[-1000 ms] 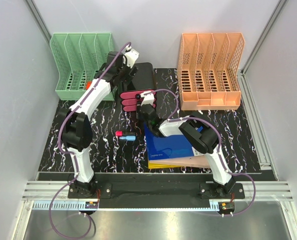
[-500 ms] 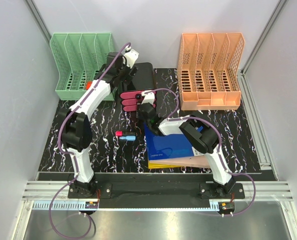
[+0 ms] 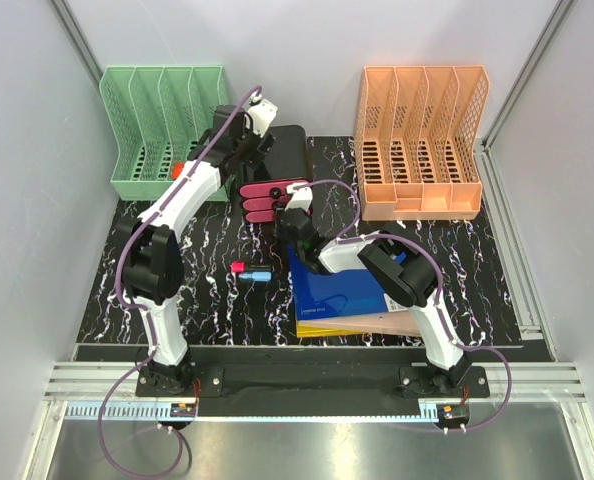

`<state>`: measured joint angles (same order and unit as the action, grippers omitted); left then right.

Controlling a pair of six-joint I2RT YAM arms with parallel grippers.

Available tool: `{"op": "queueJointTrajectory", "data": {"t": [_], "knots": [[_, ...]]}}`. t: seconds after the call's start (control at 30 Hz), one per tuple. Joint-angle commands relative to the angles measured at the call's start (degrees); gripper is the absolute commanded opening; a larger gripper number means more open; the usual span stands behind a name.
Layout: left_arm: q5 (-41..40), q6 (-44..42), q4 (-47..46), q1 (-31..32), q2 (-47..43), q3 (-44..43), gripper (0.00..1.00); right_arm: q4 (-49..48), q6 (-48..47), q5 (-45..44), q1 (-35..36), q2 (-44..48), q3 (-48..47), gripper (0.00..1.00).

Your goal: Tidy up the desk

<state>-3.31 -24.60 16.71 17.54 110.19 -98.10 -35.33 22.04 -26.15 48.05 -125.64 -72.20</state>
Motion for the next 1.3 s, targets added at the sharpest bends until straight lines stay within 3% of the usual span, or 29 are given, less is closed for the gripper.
{"op": "queueJointTrajectory", "data": {"t": [0.0,0.3,0.97,1.07,1.27], "knots": [[0.7,-1.5,15.6,-0.2,4.0,4.5,0.79,0.5,1.9,3.6,0.7,1.5,1.9,0.1],[0.6,-1.6,15.6,-0.3,4.3,4.2,0.79,-1.1,2.3,4.5,1.3,5.3,7.1,0.01],[0.5,-1.8,17.3,0.0,-0.2,4.8,0.79,0.8,5.1,-0.6,8.8,16.2,19.6,0.02],[0.1,-2.0,17.7,0.0,-2.4,5.0,0.79,1.0,4.2,-1.7,8.9,19.1,20.5,0.16],[-0.1,-2.4,19.4,0.0,-6.2,5.2,0.8,2.6,-5.9,-6.3,8.6,22.5,14.6,0.29]]}}
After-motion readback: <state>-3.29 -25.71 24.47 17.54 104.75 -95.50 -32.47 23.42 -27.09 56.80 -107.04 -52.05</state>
